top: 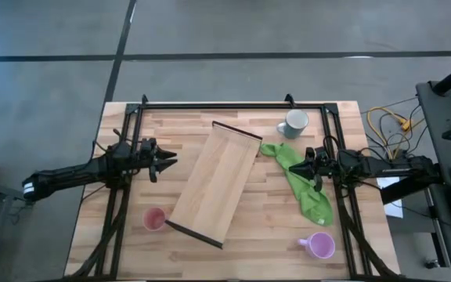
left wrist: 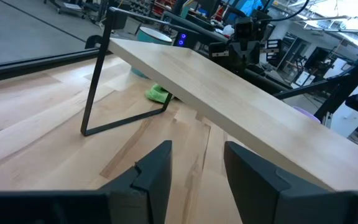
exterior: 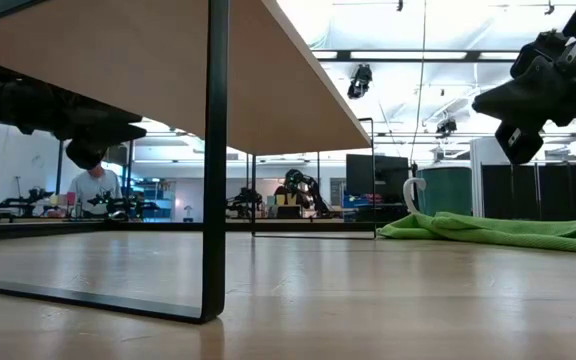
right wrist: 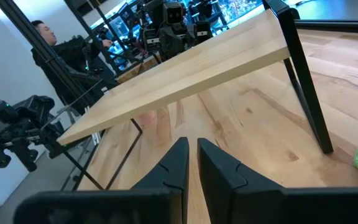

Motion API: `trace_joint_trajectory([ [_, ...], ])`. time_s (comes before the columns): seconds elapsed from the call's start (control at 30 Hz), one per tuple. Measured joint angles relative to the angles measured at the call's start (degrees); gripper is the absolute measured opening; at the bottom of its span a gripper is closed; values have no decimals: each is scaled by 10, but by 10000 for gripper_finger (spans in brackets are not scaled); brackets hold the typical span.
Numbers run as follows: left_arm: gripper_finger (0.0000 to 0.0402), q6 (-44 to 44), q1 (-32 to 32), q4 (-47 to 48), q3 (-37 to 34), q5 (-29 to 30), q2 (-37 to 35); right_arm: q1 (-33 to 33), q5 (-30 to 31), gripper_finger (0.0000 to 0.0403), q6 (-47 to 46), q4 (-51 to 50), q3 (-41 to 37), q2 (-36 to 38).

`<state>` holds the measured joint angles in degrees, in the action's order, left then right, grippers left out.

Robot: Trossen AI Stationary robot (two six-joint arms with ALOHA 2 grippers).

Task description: Stack small to large cups/mugs on shelf

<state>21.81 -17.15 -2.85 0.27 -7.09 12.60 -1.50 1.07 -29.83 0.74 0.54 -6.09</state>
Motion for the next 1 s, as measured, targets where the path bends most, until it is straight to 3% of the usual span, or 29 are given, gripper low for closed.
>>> trace_joint_trajectory([
  [0.3, 132, 0, 0, 0, 0, 0, 0, 0, 0, 28, 1, 0, 0, 0],
  [0.53, 132, 0, 0, 0, 0, 0, 0, 0, 5, 28, 318, 1, 0, 0],
  [0.67, 132, 0, 0, 0, 0, 0, 0, 0, 5, 28, 419, 1, 0, 0],
  [1.0, 132, 0, 0, 0, 0, 1, 0, 0, 24, 28, 335, 55, 0, -1],
])
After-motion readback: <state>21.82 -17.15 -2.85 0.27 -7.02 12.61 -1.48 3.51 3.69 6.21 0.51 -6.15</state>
